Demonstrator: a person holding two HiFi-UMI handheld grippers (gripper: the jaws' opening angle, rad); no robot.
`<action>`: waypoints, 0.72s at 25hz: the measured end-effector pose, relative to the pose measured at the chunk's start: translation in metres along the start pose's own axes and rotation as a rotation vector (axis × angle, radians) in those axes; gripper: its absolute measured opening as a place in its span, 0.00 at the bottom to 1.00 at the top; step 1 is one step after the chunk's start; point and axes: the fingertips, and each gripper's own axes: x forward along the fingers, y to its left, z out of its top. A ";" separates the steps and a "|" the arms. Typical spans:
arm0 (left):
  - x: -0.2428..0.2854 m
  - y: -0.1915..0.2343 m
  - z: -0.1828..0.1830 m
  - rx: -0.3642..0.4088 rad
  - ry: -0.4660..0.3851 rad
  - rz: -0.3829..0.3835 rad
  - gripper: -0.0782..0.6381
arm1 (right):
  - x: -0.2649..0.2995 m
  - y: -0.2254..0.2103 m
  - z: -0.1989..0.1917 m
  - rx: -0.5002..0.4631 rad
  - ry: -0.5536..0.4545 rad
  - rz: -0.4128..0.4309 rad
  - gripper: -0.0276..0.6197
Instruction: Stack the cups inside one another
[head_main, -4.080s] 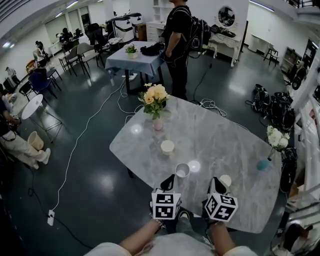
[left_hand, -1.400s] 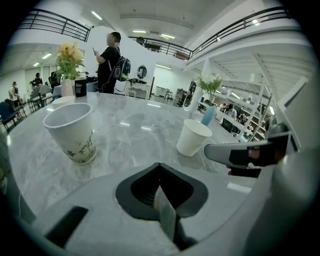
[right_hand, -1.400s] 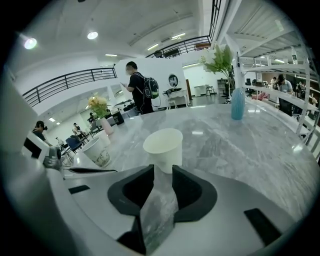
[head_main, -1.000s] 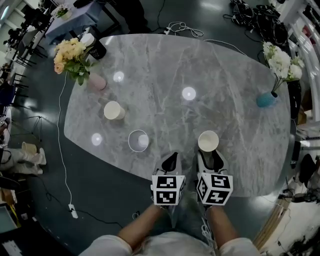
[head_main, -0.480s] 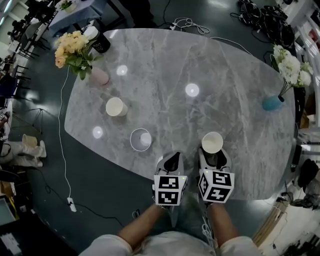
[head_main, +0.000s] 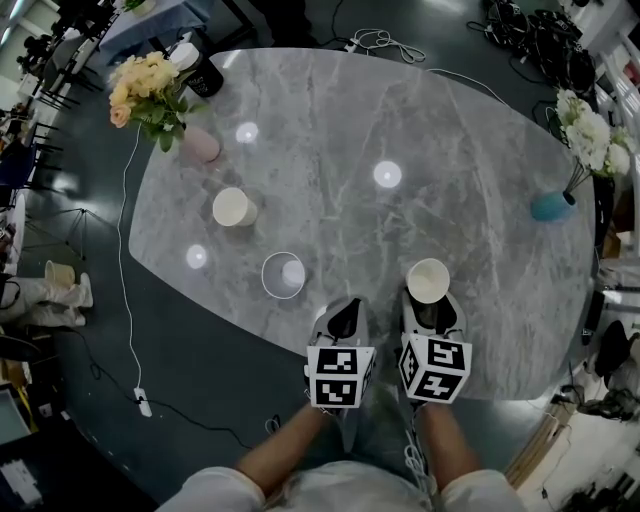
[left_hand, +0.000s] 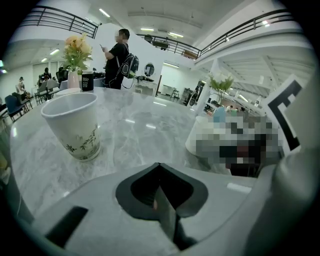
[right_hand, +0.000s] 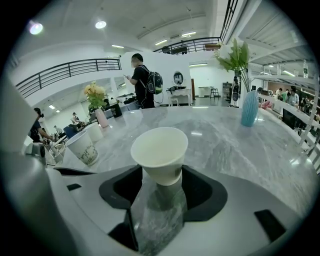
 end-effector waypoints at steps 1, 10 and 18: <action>0.000 0.000 0.000 0.001 0.000 -0.001 0.10 | 0.000 0.000 0.000 0.001 0.000 0.002 0.39; -0.004 -0.003 0.004 0.010 -0.010 -0.003 0.10 | -0.008 -0.002 0.001 0.010 -0.012 0.002 0.39; -0.015 -0.002 0.012 0.013 -0.046 0.003 0.10 | -0.019 0.005 0.010 0.007 -0.033 0.007 0.39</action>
